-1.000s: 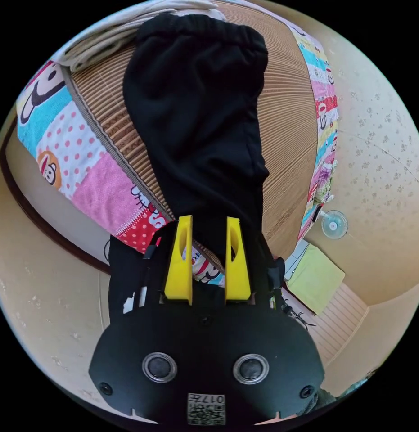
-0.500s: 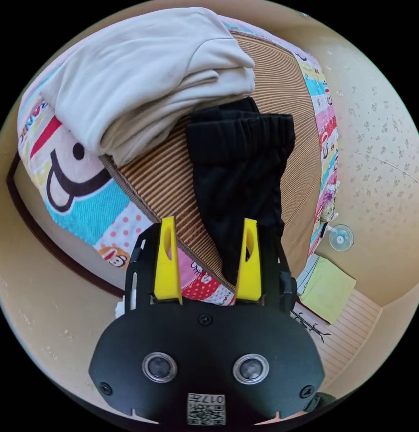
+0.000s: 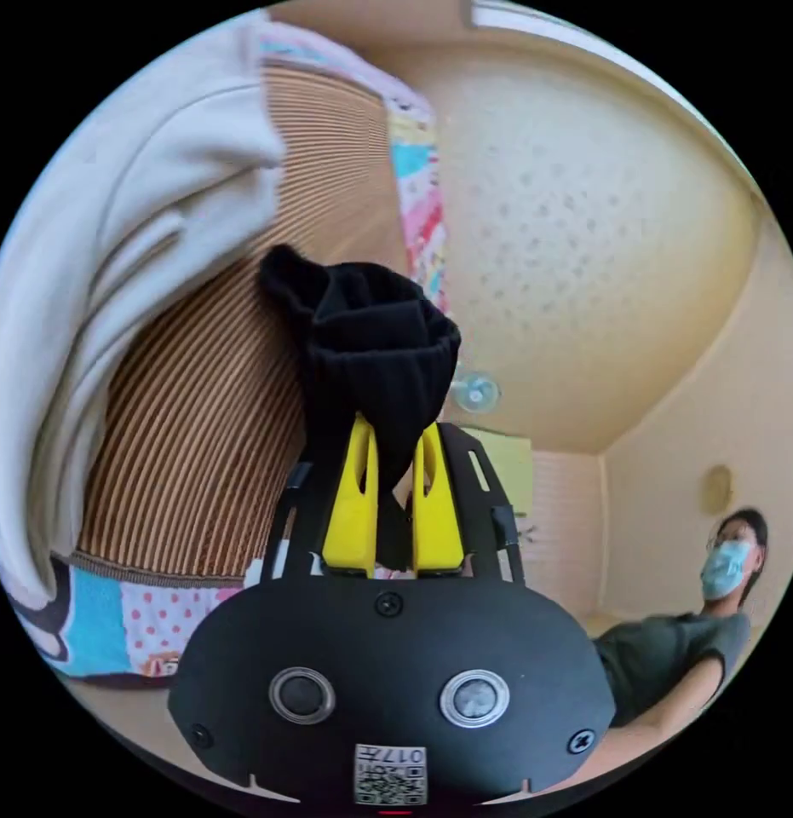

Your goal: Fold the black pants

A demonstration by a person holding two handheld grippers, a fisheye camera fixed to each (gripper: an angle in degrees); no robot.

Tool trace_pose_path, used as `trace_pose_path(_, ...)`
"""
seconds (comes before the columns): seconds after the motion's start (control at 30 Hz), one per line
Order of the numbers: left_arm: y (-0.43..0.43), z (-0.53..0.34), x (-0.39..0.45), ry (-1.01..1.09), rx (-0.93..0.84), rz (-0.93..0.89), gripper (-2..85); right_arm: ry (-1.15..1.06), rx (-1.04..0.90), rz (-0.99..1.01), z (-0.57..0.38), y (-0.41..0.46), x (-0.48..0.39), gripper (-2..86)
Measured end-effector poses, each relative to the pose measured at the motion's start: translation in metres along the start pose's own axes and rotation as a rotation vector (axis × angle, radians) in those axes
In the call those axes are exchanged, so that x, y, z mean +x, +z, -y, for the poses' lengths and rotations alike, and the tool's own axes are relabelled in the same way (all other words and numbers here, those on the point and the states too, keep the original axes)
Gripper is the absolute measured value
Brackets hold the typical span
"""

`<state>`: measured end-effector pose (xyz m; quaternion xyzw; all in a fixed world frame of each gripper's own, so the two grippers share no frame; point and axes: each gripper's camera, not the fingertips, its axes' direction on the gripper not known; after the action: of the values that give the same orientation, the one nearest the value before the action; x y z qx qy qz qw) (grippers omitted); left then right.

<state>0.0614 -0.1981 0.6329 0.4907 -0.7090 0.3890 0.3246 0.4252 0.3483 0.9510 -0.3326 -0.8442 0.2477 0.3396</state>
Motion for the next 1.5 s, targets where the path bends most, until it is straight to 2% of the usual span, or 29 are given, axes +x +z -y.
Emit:
trace_pose_path(0.07, -0.022, -0.007, 0.009, 0.073, 0.022, 0.014, 6.5, -0.024, -0.062, -0.004, -0.003, 0.017, -0.01, 0.5)
trace_pose_path(0.13, -0.05, -0.015, -0.021, -0.062, 0.089, 0.097, 6.6, -0.053, -0.111, 0.0, -0.005, 0.033, -0.02, 0.5)
trace_pose_path(0.2, -0.075, -0.031, -0.073, -0.357, 0.167, 0.281, 6.6, -0.08, -0.183, -0.028, -0.009, 0.053, -0.031, 0.6)
trace_pose_path(0.27, -0.08, -0.038, -0.091, -0.402, 0.217, 0.27, 6.5, -0.094, -0.226, -0.052, -0.012, 0.067, -0.037, 0.6)
trace_pose_path(0.33, -0.076, -0.034, -0.086, -0.332, 0.228, 0.231, 6.5, -0.099, -0.254, -0.058, -0.015, 0.079, -0.04, 0.6)
trace_pose_path(0.43, -0.049, -0.024, -0.043, -0.097, 0.14, 0.223, 6.5, -0.099, -0.282, -0.042, -0.022, 0.093, -0.039, 0.5)
trace_pose_path(0.63, 0.063, -0.081, 0.06, 0.29, -0.056, 0.209, 6.8, -0.068, -0.312, -0.022, -0.034, 0.106, -0.025, 0.5)
trace_pose_path(0.73, 0.144, -0.12, 0.074, 0.442, -0.245, 0.206, 8.6, -0.059, -0.278, 0.029, -0.035, 0.099, -0.022, 0.6)
trace_pose_path(0.77, 0.18, -0.133, 0.067, 0.48, -0.364, 0.21, 10.1, -0.059, -0.265, 0.037, -0.035, 0.095, -0.022, 0.5)
trace_pose_path(0.8, 0.212, -0.143, 0.055, 0.497, -0.509, 0.227, 11.3, -0.057, -0.257, 0.034, -0.035, 0.09, -0.022, 0.5)
trace_pose_path(0.87, 0.241, -0.151, 0.032, 0.503, -0.681, 0.207, 11.6, -0.056, -0.244, 0.031, -0.035, 0.084, -0.022, 0.4)
trace_pose_path(0.9, 0.243, -0.15, 0.014, 0.488, -0.695, 0.185, 10.9, -0.053, -0.236, 0.042, -0.036, 0.079, -0.021, 0.4)
trace_pose_path(1.03, 0.209, -0.123, -0.052, 0.366, -0.508, 0.293, 12.3, -0.058, -0.236, 0.086, -0.033, 0.066, -0.02, 0.4)
trace_pose_path(1.1, 0.188, -0.101, -0.108, 0.286, -0.406, 0.454, 16.4, -0.062, -0.237, 0.072, -0.031, 0.056, -0.018, 0.4)
trace_pose_path(1.23, 0.188, -0.074, -0.213, 0.168, -0.458, 0.554, 20.4, -0.042, -0.214, 0.08, -0.03, 0.043, -0.012, 0.4)
trace_pose_path(1.33, 0.193, -0.066, -0.291, 0.063, -0.524, 0.437, 19.4, -0.025, -0.205, 0.094, -0.029, 0.037, -0.008, 0.4)
trace_pose_path(1.37, 0.2, -0.067, -0.321, 0.007, -0.577, 0.338, 17.3, -0.023, -0.21, 0.086, -0.029, 0.037, -0.008, 0.4)
trace_pose_path(1.43, 0.199, -0.069, -0.36, -0.118, -0.571, 0.25, 13.6, -0.026, -0.231, 0.069, -0.027, 0.04, -0.008, 0.4)
trace_pose_path(1.5, 0.194, -0.067, -0.39, -0.173, -0.569, 0.078, 4.8, -0.033, -0.269, 0.047, -0.023, 0.046, -0.01, 0.5)
